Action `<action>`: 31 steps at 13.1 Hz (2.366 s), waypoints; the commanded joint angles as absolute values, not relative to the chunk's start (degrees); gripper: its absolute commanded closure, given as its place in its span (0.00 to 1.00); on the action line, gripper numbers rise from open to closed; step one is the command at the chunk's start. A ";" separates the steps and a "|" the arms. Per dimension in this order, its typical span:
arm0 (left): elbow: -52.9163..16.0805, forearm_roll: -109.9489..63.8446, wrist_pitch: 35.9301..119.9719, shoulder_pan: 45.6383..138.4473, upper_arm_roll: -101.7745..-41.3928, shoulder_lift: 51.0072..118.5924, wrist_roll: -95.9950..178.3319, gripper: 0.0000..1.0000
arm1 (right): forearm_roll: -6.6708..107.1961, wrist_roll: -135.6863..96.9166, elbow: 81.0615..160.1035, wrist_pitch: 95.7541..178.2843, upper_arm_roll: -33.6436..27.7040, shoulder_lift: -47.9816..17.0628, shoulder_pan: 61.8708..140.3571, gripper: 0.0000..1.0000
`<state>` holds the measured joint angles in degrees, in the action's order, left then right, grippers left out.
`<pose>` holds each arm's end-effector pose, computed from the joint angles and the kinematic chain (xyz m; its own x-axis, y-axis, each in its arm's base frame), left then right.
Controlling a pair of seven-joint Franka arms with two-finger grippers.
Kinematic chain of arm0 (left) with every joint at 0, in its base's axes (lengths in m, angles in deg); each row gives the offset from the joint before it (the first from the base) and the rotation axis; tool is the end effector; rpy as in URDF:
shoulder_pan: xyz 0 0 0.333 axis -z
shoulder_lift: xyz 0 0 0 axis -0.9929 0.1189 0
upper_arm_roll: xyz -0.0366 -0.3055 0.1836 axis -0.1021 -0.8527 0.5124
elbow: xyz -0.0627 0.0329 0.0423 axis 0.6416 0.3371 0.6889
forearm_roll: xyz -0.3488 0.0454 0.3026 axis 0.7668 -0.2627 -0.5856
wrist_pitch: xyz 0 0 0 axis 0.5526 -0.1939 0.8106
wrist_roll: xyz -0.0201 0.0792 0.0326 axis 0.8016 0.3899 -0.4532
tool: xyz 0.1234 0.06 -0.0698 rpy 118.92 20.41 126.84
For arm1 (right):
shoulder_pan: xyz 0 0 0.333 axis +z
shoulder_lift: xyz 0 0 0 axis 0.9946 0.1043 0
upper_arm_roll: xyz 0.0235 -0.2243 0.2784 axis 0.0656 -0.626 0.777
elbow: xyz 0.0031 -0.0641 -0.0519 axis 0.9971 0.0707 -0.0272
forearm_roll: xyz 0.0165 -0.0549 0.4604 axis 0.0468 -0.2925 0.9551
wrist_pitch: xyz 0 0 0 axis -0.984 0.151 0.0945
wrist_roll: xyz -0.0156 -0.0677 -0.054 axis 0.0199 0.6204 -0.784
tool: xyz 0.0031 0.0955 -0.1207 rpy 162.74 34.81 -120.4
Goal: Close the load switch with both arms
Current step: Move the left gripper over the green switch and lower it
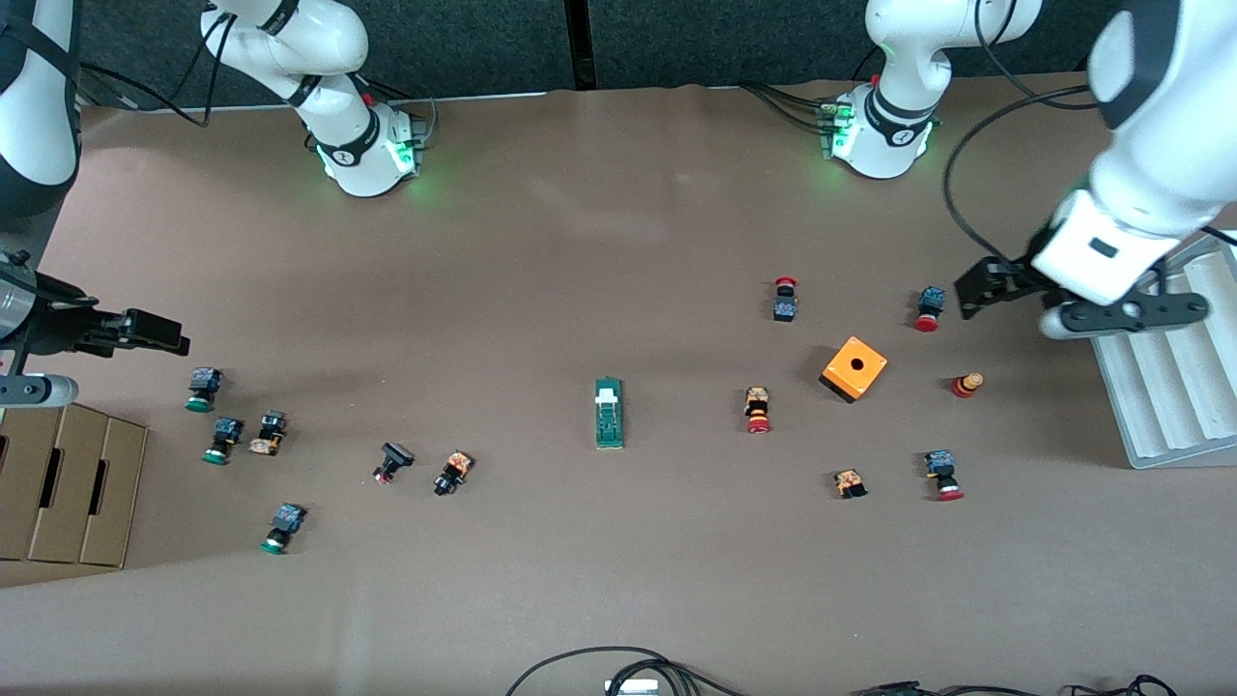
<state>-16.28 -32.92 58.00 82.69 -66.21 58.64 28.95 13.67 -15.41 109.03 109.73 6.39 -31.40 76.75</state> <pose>0.6163 -0.1335 0.5654 0.9942 0.1075 0.0067 0.1076 -0.9941 -0.0160 0.6591 -0.0401 0.5580 0.9924 -0.0390 -0.1169 -0.0413 -0.9990 -0.0173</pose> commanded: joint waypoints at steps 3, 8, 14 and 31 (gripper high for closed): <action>-15.91 -33.10 58.95 82.82 -75.30 59.43 16.35 0.00 | 13.86 -15.58 109.10 109.90 6.61 -28.57 76.54 0.00; -16.53 -33.36 66.15 83.87 -82.08 61.81 3.79 0.00 | 14.03 -15.58 109.01 113.24 7.14 -24.43 77.42 0.00; -16.61 -45.91 73.27 95.46 -82.17 68.22 -14.23 0.00 | 16.40 -16.20 109.01 115.97 7.05 -22.05 77.34 0.00; -16.97 -104.26 91.31 113.22 -82.09 96.87 -64.58 0.00 | 16.40 -26.38 109.01 118.08 6.96 -21.43 79.36 0.00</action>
